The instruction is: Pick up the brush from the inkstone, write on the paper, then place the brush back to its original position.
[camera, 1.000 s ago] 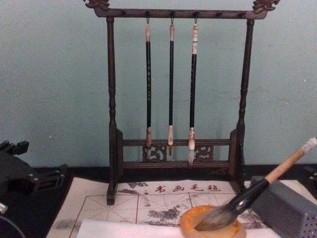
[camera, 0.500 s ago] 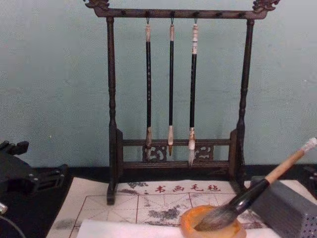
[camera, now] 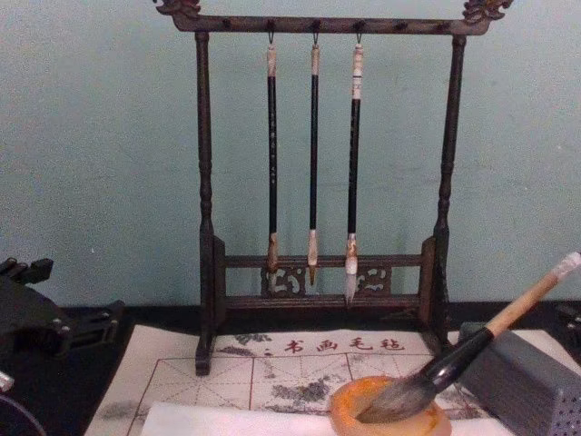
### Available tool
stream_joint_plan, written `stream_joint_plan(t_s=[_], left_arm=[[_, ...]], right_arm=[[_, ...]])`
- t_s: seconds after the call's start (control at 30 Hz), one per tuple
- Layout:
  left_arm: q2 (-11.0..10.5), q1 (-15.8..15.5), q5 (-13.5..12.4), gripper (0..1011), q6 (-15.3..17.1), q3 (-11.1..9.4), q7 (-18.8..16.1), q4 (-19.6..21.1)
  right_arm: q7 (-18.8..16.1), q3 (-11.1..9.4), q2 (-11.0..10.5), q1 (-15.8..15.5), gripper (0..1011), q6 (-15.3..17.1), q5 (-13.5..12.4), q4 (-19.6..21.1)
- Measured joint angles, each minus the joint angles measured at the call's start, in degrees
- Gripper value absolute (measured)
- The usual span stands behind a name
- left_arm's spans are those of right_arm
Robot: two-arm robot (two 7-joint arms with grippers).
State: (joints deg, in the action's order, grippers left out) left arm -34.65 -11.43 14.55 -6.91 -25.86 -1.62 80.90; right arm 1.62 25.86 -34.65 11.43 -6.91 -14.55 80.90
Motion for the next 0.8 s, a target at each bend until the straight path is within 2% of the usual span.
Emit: stream_joint_plan(t_s=[0.8], left_arm=[[0.0,0.0,0.0,1001,0.0,0.0,0.0,0.0]], right_arm=[[0.0,0.0,0.0,0.0,1000,0.0,0.0,0.0]])
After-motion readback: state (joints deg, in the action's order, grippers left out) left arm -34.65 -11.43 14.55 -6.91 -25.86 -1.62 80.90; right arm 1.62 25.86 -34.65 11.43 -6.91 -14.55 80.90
